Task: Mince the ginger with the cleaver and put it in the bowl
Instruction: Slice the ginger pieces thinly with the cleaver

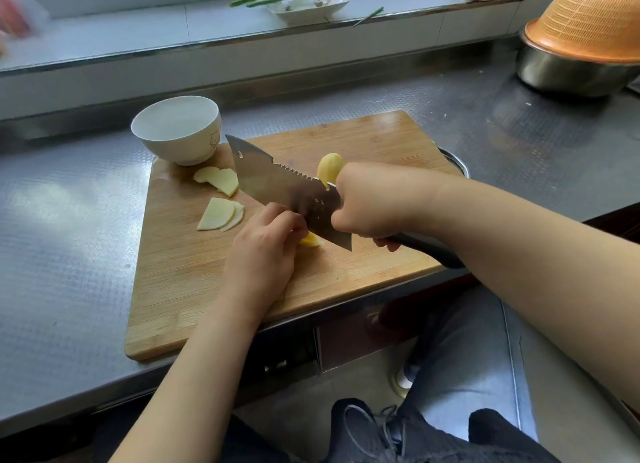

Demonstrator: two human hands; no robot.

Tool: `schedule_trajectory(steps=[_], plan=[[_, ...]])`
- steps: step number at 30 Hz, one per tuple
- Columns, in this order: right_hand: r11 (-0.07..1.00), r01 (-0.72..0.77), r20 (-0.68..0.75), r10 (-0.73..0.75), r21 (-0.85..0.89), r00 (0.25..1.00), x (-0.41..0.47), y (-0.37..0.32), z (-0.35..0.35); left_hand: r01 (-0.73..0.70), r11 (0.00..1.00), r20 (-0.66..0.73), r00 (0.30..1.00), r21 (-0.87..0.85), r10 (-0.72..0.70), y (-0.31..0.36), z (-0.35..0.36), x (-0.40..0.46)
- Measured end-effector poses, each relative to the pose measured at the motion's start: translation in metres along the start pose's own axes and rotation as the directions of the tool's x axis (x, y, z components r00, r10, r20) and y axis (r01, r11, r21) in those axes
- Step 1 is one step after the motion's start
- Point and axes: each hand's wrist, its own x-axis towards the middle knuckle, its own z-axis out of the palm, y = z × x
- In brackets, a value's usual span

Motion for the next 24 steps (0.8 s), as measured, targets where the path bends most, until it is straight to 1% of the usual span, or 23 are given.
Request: schedule_trajectory(steps=[4,6,11,12,15,16,18,24], plan=[[1.000,-0.020,0.051,0.020,0.009,0.998,0.005,-0.003,0.002,0.001,1.000,0.001,1.000,0.016,-0.001,0.001,0.000,0.000],[0.999,-0.034,0.050,0.032,0.030,0.998,0.006,-0.003,0.005,0.006,1.000,0.003,1.000,0.020,-0.006,0.001,0.000,-0.001],[0.998,-0.045,-0.067,0.048,0.040,0.997,0.000,0.007,0.030,0.013,1.000,0.007,1.000,0.023,-0.013,0.000,0.000,-0.002],[0.997,-0.046,-0.076,0.051,0.058,0.996,-0.001,0.010,0.032,0.022,1.000,0.008,1.000,0.019,-0.022,0.001,-0.001,-0.002],[0.979,-0.034,-0.057,0.046,0.199,0.997,-0.001,0.019,0.029,0.028,1.000,-0.012,1.000,-0.013,-0.028,0.000,-0.001,-0.003],[0.975,-0.029,-0.058,0.043,0.219,0.997,-0.001,0.021,0.026,0.027,0.999,-0.022,0.999,-0.021,-0.028,0.000,-0.001,-0.003],[0.979,-0.025,-0.072,0.040,0.201,0.997,-0.001,0.021,0.023,0.036,0.999,-0.030,0.999,-0.023,-0.036,-0.002,-0.001,-0.002],[0.992,0.018,-0.107,-0.005,0.125,0.994,-0.007,0.014,0.013,0.033,0.999,0.007,0.999,0.029,-0.033,0.000,-0.002,-0.001]])
